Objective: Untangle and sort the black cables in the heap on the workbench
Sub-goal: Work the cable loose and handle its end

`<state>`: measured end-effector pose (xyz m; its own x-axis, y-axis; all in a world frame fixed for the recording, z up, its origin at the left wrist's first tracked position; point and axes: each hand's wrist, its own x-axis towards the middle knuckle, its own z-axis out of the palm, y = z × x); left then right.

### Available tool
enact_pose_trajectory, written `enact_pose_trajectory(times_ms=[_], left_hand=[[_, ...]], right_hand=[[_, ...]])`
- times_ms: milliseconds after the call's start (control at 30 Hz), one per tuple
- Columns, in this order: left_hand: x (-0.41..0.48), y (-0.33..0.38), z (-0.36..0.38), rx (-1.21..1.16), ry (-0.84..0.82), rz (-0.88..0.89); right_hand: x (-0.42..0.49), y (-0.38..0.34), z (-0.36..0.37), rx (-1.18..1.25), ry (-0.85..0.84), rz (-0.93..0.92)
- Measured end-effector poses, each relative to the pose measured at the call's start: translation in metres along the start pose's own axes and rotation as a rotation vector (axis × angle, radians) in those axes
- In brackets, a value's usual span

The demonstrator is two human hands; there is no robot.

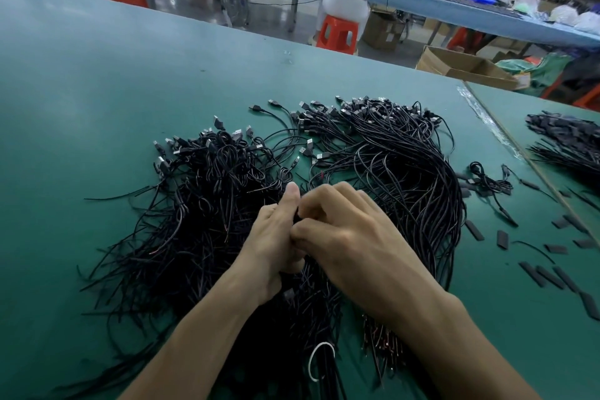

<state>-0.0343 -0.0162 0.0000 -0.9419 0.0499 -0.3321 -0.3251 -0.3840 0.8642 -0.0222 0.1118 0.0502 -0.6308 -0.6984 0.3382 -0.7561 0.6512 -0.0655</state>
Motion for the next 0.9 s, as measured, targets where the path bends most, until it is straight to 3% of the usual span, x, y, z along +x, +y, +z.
enact_pose_trajectory(times_ms=[100, 267, 433, 667, 900], left_hand=[[-0.001, -0.001, -0.001, -0.036, -0.069, -0.107], [-0.003, 0.001, -0.012, -0.030, -0.420, -0.151], [-0.007, 0.011, -0.022, 0.219, -0.695, 0.003], [-0.008, 0.006, -0.019, 0.397, -0.602, -0.003], [-0.008, 0.006, -0.017, 0.428, -0.619, 0.001]], right_hand=[[0.003, 0.006, -0.001, 0.065, 0.002, -0.023], [-0.001, 0.018, 0.001, 0.355, 0.020, 0.167], [-0.003, 0.024, 0.002, 0.471, 0.008, 0.264], [-0.004, 0.026, 0.000, 0.417, -0.054, 0.353], [-0.004, 0.027, -0.003, 0.431, -0.088, 0.263]])
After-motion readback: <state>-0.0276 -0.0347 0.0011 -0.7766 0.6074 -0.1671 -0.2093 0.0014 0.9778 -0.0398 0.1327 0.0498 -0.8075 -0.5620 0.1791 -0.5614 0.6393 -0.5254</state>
